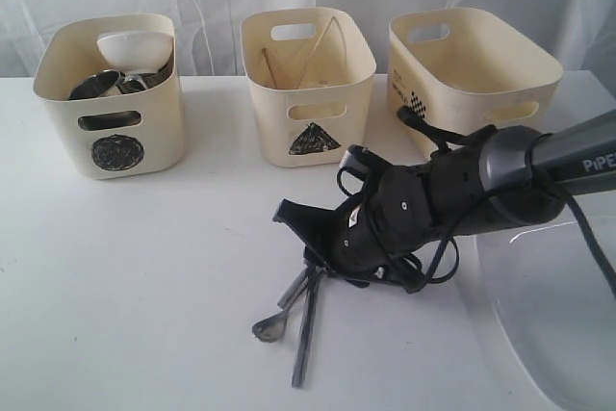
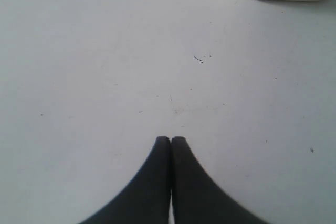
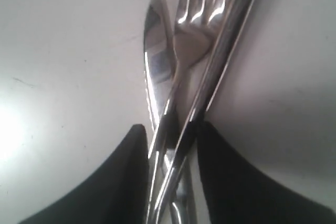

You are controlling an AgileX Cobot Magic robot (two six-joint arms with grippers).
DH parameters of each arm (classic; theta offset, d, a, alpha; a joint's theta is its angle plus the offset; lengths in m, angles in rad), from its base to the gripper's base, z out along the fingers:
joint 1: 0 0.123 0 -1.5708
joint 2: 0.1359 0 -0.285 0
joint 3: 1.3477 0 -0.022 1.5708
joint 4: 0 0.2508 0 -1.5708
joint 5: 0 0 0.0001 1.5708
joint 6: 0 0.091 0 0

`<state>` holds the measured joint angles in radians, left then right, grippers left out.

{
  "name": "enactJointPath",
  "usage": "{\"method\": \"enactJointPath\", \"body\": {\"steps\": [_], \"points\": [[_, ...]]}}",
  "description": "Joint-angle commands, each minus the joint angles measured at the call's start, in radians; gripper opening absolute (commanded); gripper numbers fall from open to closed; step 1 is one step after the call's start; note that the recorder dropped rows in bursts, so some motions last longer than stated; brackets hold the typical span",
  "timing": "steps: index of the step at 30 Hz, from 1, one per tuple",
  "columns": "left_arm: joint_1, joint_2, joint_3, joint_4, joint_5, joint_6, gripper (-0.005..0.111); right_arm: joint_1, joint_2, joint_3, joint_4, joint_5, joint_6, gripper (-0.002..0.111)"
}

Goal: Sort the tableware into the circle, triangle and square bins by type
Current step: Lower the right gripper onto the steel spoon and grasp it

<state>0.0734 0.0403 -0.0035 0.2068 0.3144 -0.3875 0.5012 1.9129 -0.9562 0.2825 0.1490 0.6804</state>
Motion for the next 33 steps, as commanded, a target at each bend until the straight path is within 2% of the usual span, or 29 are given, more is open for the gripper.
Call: {"method": "enactJointPath", "body": {"steps": [1, 5, 12, 21, 25, 30, 33], "points": [[0.005, -0.005, 0.003, -0.005, 0.015, -0.005, 0.0, -0.004, 0.035, 0.01, -0.014, 0.043, 0.0, 0.02], [0.005, -0.005, 0.003, -0.005, 0.015, -0.005, 0.0, -0.004, 0.035, 0.01, -0.014, 0.054, -0.002, 0.0], [0.005, -0.005, 0.003, -0.005, 0.015, -0.005, 0.0, -0.004, 0.032, 0.01, -0.004, 0.038, 0.0, 0.0], [0.005, -0.005, 0.003, -0.005, 0.015, -0.005, 0.0, -0.004, -0.05, 0.01, -0.013, -0.099, 0.0, 0.0], [0.005, -0.005, 0.003, -0.005, 0.015, -0.005, 0.0, -0.004, -0.054, 0.01, -0.017, -0.103, -0.016, 0.0], [0.005, -0.005, 0.003, -0.005, 0.015, -0.005, 0.0, -0.004, -0.053, 0.01, -0.029, -0.088, -0.153, 0.0], [0.005, -0.005, 0.003, -0.005, 0.015, -0.005, 0.0, -0.004, -0.053, 0.01, -0.029, -0.051, -0.296, 0.01]]}}
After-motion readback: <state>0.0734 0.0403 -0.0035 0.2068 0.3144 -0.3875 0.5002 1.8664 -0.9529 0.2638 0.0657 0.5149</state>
